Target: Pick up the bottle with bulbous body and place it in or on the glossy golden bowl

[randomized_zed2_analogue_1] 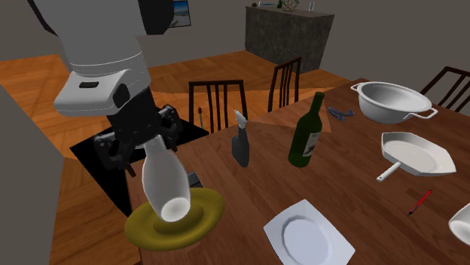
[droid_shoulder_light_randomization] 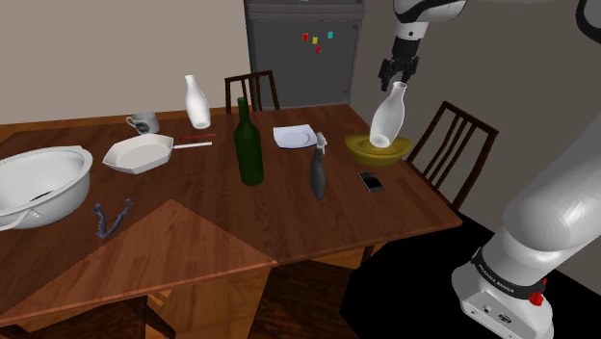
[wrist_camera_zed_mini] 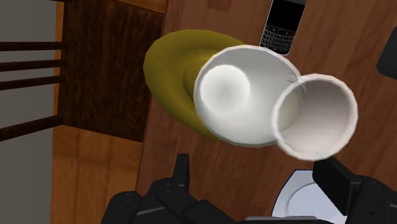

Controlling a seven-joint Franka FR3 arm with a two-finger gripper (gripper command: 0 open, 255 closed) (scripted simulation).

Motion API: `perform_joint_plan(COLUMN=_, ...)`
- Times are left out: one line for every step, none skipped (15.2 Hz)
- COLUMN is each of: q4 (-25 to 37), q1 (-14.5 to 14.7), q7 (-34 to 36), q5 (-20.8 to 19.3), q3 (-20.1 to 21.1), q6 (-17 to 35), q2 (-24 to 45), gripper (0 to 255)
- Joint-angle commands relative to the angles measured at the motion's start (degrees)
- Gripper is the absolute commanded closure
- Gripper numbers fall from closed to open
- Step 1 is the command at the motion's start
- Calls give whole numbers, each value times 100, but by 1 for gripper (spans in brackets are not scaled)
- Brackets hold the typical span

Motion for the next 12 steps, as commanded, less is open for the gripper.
perform_joint_plan(q4=167, q1=2, q7=8, q5=-4, q3=2, q6=-191, q2=-25, gripper=0)
perform_joint_plan(q4=347, q1=2, q7=9, q5=-6, q3=1, q6=-382, q2=-35, gripper=0)
perform_joint_plan(q4=537, q1=1, q7=9, q5=-6, q3=1, q6=-574, q2=-37, gripper=0)
perform_joint_plan(q4=694, q1=0, q7=9, q5=-6, q3=0, q6=-726, q2=-33, gripper=0)
perform_joint_plan(q4=694, q1=0, q7=9, q5=-6, q3=0, q6=-726, q2=-33, gripper=0)
perform_joint_plan(q4=693, q1=0, q7=9, q5=-6, q3=0, q6=-726, q2=-33, gripper=0)
perform_joint_plan(q4=693, q1=0, q7=9, q5=-6, q3=0, q6=-726, q2=-33, gripper=0)
perform_joint_plan(q4=694, q1=0, q7=9, q5=-6, q3=0, q6=-726, q2=-33, gripper=0)
perform_joint_plan(q4=694, q1=0, q7=9, q5=-6, q3=0, q6=-726, q2=-33, gripper=0)
perform_joint_plan(q4=694, q1=0, q7=9, q5=-6, q3=0, q6=-726, q2=-33, gripper=0)
perform_joint_plan(q4=694, q1=0, q7=9, q5=-6, q3=0, q6=-726, q2=-33, gripper=0)
perform_joint_plan(q4=694, q1=0, q7=9, q5=-6, q3=0, q6=-726, q2=-33, gripper=0)
